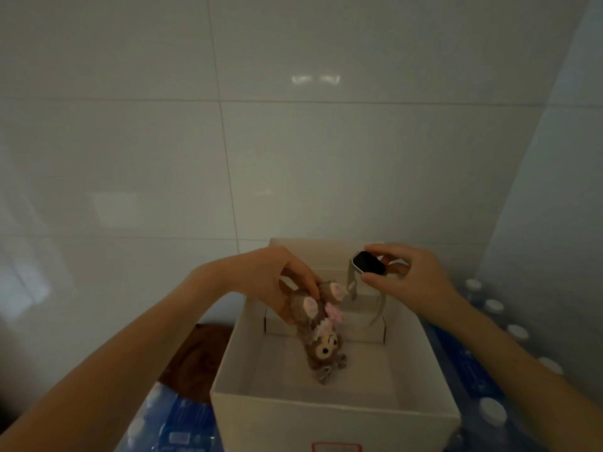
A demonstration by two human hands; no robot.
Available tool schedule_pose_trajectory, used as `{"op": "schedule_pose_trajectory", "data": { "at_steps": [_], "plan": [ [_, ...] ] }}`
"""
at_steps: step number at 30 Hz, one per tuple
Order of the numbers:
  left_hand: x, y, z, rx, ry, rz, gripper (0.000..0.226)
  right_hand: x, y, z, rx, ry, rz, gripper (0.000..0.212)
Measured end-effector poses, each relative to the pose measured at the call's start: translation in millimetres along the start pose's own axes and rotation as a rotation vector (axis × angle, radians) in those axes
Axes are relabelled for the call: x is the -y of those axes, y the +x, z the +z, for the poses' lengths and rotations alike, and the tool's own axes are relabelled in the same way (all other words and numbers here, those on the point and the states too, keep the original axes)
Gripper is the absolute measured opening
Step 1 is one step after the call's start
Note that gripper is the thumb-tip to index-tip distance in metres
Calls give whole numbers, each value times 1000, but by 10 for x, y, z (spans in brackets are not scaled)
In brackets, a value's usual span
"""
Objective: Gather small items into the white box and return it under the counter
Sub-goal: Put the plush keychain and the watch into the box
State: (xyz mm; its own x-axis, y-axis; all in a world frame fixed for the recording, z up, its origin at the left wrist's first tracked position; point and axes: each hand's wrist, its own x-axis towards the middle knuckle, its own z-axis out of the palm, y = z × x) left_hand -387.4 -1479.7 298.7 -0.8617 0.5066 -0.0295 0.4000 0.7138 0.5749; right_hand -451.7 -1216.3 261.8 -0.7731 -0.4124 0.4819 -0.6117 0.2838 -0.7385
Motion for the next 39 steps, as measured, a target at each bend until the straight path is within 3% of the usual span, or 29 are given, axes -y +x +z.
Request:
{"op": "schedule_pose_trajectory", "data": {
  "at_steps": [9, 16, 20, 25, 29, 34, 39],
  "plan": [
    [22, -80, 111, -110, -46, 11, 55, -18, 17, 20, 19, 24, -8, 46],
    [90, -305, 214, -594, -23, -36, 42, 14, 23, 16, 22, 11, -11, 46],
    [131, -465, 412, -768, -18, -191, 61, 52, 37, 46, 35, 2, -9, 46],
    [107, -612, 579, -706, -454, -325, 76, 122, 111, 82, 62, 5, -15, 45],
    [77, -656, 603, -675, -500, -319, 66, 162, 290, 145, 93, -29, -49, 47],
    [82, -685, 597, -651, -507, -280, 67, 96, 572, 324, 396, -226, -13, 50],
    [125, -687, 614, -660, -515, -290, 71, -53, 714, 484, 575, -383, -29, 45]
  ]
}}
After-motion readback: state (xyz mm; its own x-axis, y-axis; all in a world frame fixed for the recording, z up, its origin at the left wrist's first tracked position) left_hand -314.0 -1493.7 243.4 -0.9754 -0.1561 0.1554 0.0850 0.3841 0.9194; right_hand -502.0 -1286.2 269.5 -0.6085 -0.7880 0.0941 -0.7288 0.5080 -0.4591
